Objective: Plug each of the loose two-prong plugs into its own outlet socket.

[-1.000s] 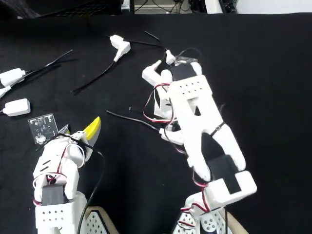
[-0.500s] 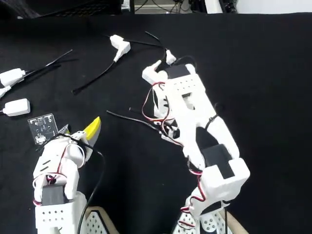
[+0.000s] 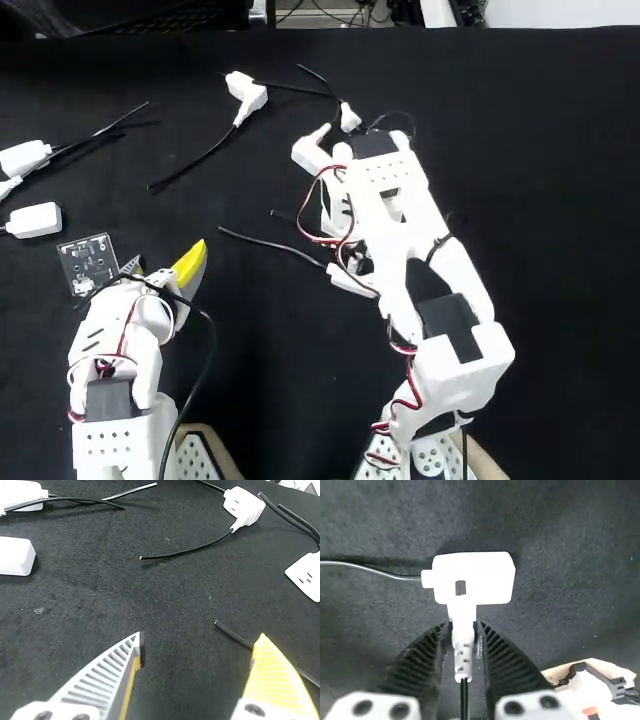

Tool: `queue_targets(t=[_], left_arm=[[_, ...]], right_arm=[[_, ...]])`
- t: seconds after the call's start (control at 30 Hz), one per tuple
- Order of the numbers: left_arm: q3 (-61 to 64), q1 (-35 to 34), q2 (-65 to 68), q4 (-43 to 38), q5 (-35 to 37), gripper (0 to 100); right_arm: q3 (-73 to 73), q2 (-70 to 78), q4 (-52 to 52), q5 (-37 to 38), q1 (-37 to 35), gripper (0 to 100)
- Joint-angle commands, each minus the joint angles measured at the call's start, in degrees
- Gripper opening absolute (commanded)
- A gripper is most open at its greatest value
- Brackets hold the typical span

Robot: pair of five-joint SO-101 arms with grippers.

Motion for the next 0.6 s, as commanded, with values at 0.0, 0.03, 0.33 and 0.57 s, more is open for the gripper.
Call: queue_targets(t=[0.0,0.03,0.33,0.57], left_arm=[[-1.45,-0.13,-0.53,-0.18,0.09,34],[-1.45,-0.13,-0.53,-0.18,0.09,34],[-1.45,-0.13,-0.53,-0.18,0.09,34],[-1.45,-0.22,-0.53,-0.26,0.09,34]], right_arm=[[-0.13,-0.31,-0.26,-0.97,-1.05,1.2],[-0.13,-0.31,-0.26,-0.97,-1.23,1.2],[0.57,-0.31,0.18,-1.05,-1.58,1.2],[1.19,0.13,-0.35,-1.05,-1.58,1.2]])
